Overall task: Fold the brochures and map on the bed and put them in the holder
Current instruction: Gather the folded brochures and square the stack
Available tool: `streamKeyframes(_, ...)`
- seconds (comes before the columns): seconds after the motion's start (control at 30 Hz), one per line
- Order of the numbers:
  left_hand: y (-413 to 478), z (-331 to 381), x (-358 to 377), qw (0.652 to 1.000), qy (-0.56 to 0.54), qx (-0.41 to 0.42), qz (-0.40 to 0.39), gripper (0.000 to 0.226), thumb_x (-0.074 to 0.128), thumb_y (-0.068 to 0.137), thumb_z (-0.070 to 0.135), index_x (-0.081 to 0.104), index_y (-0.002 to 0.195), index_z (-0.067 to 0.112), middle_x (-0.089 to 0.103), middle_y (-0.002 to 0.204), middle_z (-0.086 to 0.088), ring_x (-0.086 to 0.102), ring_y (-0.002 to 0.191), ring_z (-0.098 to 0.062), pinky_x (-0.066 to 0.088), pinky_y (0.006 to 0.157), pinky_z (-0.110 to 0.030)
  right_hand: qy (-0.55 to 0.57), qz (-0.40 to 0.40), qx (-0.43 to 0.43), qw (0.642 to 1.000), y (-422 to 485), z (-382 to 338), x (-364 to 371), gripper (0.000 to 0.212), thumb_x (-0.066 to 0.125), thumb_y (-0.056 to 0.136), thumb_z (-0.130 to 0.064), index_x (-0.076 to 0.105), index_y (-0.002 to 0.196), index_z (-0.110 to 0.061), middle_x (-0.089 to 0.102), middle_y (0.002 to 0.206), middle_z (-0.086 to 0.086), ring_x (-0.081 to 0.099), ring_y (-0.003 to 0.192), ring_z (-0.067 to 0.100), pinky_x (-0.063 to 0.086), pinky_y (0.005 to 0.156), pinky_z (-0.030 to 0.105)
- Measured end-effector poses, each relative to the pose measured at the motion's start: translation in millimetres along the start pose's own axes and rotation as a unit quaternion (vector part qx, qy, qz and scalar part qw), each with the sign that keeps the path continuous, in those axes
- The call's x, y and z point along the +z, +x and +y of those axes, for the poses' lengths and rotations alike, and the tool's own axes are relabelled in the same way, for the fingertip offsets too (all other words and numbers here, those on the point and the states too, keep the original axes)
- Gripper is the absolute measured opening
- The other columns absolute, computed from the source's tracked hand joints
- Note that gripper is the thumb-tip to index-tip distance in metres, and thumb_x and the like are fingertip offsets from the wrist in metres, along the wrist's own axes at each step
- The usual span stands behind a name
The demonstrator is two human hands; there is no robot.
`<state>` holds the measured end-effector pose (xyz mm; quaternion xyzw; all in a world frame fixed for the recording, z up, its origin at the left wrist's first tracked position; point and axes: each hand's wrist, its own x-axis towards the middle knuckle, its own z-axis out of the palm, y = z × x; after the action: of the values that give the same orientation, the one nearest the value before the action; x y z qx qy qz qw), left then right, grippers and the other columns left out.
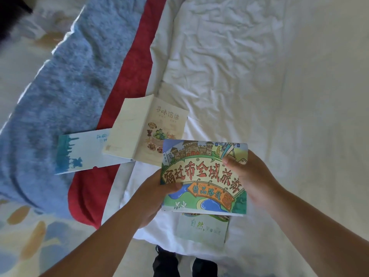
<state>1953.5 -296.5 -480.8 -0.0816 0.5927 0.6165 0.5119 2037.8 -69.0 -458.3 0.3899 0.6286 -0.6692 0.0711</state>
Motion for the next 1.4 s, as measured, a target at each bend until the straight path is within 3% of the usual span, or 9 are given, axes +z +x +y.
streamKeyframes(0.47, -38, -26, -65, 0.995, -0.030, -0.090, 0.024, 0.036, 0.063, 0.086, 0.001, 0.060, 0.120, 0.012, 0.071, 0.112, -0.014, 0.069, 0.100, -0.035, 0.058, 0.082, -0.044, 0.006, 0.013, 0.142, 0.990, -20, 26, 89, 0.035, 0.070, 0.086, -0.029, 0.055, 0.116, -0.021, 0.071, 0.108, 0.004, 0.064, 0.103, 0.028, 0.044, 0.098, 0.056)
streamKeyframes(0.67, -33, -39, -96, 0.988, -0.020, -0.122, 0.092, 0.031, 0.065, 0.087, 0.003, 0.062, 0.116, 0.013, 0.073, 0.106, -0.014, 0.071, 0.095, -0.035, 0.058, 0.079, -0.044, -0.160, 0.032, 0.127, 0.978, -11, 39, 117, 0.065, 0.075, 0.083, -0.035, 0.041, 0.137, -0.022, 0.058, 0.108, -0.007, 0.058, 0.083, 0.008, 0.046, 0.064, 0.025)
streamKeyframes(0.73, -29, -41, -111, 0.985, 0.003, -0.136, 0.104, 0.029, 0.066, 0.087, 0.004, 0.063, 0.114, 0.015, 0.075, 0.103, -0.010, 0.072, 0.092, -0.032, 0.059, 0.075, -0.041, -0.317, 0.030, 0.026, 0.948, -11, 44, 122, 0.087, 0.076, 0.081, -0.040, 0.025, 0.150, -0.028, 0.046, 0.138, 0.000, 0.054, 0.116, 0.016, 0.048, 0.096, 0.031)
streamKeyframes(0.83, -21, -43, -131, 0.974, 0.113, -0.134, 0.143, 0.019, 0.070, 0.088, 0.011, 0.067, 0.105, 0.019, 0.076, 0.097, -0.004, 0.072, 0.091, -0.025, 0.056, 0.086, -0.043, -0.545, -0.027, -0.153, 0.824, -16, 56, 134, 0.088, 0.069, 0.085, -0.045, 0.014, 0.153, -0.037, 0.019, 0.159, 0.000, 0.018, 0.148, 0.024, 0.010, 0.119, 0.038)
streamKeyframes(0.93, -16, -43, -137, 0.917, 0.329, -0.093, 0.204, 0.018, 0.071, 0.086, 0.035, 0.059, 0.096, 0.027, 0.070, 0.086, 0.007, 0.068, 0.080, -0.012, 0.056, 0.070, -0.031, -0.619, -0.147, -0.199, 0.746, -16, 73, 152, 0.084, 0.065, 0.090, -0.039, 0.011, 0.154, -0.037, 0.002, 0.164, -0.001, -0.001, 0.151, 0.026, -0.005, 0.116, 0.040)
streamKeyframes(1.07, -19, -53, -131, 0.656, 0.714, 0.033, 0.244, 0.081, 0.069, 0.079, 0.054, 0.024, 0.143, 0.031, 0.054, 0.122, -0.001, 0.056, 0.109, -0.021, 0.051, 0.089, -0.036, -0.638, -0.174, -0.176, 0.730, -13, 89, 166, 0.084, 0.057, 0.096, -0.016, -0.001, 0.155, -0.032, -0.015, 0.164, 0.002, -0.007, 0.151, 0.029, 0.003, 0.121, 0.041)
streamKeyframes(1.1, -18, -57, -125, 0.623, 0.745, 0.089, 0.222, 0.087, 0.068, 0.081, 0.049, 0.020, 0.150, 0.027, 0.048, 0.136, -0.007, 0.051, 0.122, -0.028, 0.048, 0.098, -0.042, -0.634, -0.171, -0.167, 0.735, -13, 92, 169, 0.084, 0.053, 0.097, -0.010, -0.003, 0.156, -0.031, -0.017, 0.164, 0.002, -0.008, 0.151, 0.029, 0.008, 0.121, 0.041)
streamKeyframes(1.2, -2, -70, -110, 0.619, 0.741, 0.220, 0.140, 0.063, 0.045, 0.094, 0.041, 0.032, 0.151, 0.018, 0.030, 0.156, -0.016, 0.029, 0.144, -0.036, 0.032, 0.113, -0.053, -0.626, -0.173, -0.156, 0.744, -13, 100, 175, 0.083, 0.049, 0.097, -0.008, -0.006, 0.156, -0.030, -0.022, 0.162, 0.002, -0.014, 0.150, 0.029, 0.019, 0.120, 0.039)
streamKeyframes(1.4, 31, -101, -123, 0.587, 0.776, 0.204, 0.114, 0.060, 0.021, 0.100, 0.045, 0.026, 0.152, 0.015, 0.018, 0.159, -0.016, 0.020, 0.146, -0.033, 0.021, 0.113, -0.052, -0.621, -0.167, -0.125, 0.756, 4, 118, 182, 0.095, 0.061, 0.094, -0.024, -0.011, 0.155, -0.017, -0.027, 0.160, -0.006, -0.017, 0.150, 0.019, 0.027, 0.117, 0.033)
